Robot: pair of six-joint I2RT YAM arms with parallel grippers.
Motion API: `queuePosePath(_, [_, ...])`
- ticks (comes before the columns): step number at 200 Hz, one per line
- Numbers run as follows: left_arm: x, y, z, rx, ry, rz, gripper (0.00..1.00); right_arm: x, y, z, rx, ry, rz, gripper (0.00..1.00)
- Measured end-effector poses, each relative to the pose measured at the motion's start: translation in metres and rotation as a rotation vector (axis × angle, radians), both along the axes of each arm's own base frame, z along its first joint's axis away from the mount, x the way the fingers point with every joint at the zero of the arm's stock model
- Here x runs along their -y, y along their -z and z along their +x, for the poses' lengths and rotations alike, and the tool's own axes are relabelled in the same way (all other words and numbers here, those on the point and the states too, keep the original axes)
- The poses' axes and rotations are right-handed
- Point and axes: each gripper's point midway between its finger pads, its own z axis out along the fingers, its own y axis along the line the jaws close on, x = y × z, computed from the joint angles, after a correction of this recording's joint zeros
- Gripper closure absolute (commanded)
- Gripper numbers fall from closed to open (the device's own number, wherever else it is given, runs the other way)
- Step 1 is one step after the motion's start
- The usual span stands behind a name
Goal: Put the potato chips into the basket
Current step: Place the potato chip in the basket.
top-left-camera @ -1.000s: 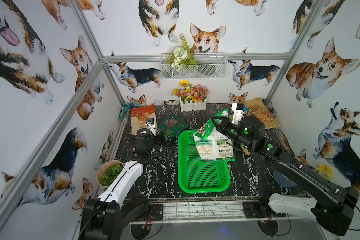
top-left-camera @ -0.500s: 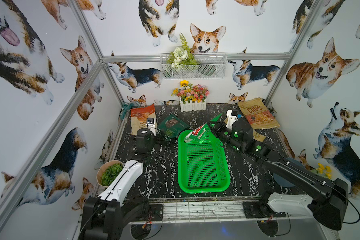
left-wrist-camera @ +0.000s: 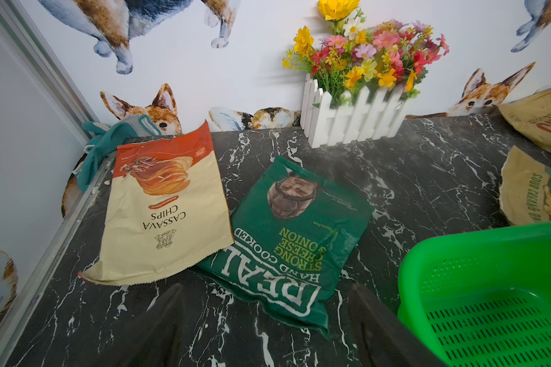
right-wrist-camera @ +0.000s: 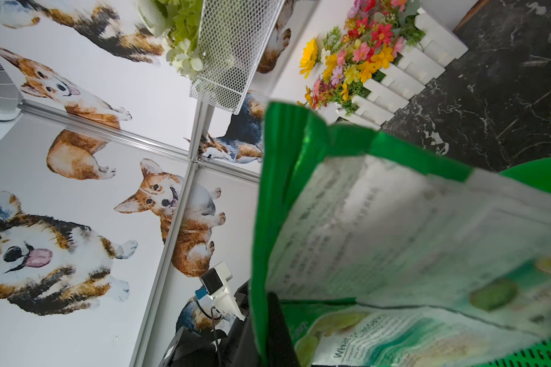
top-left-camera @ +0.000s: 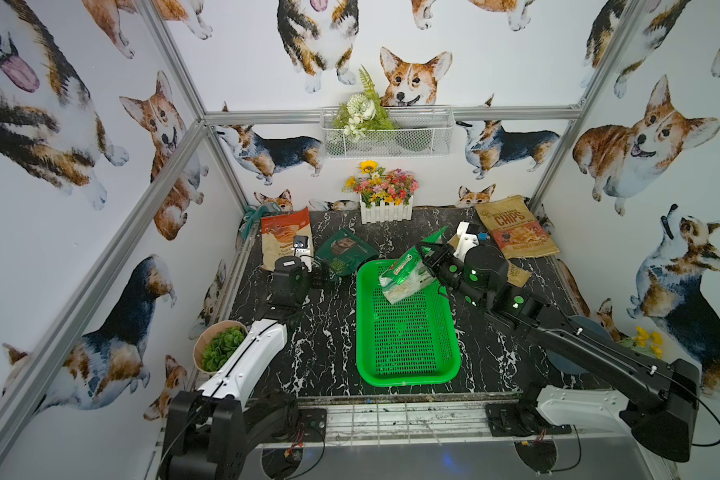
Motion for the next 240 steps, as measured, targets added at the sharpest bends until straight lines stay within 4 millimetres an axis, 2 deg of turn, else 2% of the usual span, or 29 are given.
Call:
queuePosePath(24, [0.000, 0.000, 0.000, 0.000, -0.003, -0.006, 0.16, -0.004, -0.001, -0.002, 0.010, -0.008, -0.002, 1.00])
queuePosePath(71, [-0.001, -0.001, 0.000, 0.003, -0.010, -0.004, 0.15, -0.003, 0.045, -0.002, -0.088, 0.002, -0.014, 1.00])
queuePosePath(89, [-0.002, -0.002, 0.000, 0.004, -0.011, -0.003, 0.15, -0.003, 0.054, -0.001, -0.108, 0.011, -0.010, 1.00])
queuePosePath(135, [-0.003, -0.001, 0.000, 0.002, -0.017, -0.001, 0.15, -0.005, 0.048, 0.014, -0.074, 0.064, 0.020, 1.00])
queuePosePath(202, [-0.004, 0.000, 0.000, 0.001, -0.025, 0.003, 0.14, -0.001, 0.070, 0.020, -0.098, 0.114, 0.007, 1.00])
queuePosePath(240, [-0.004, 0.002, 0.001, -0.003, -0.024, 0.003, 0.14, 0.005, 0.068, 0.024, -0.085, 0.155, 0.012, 1.00])
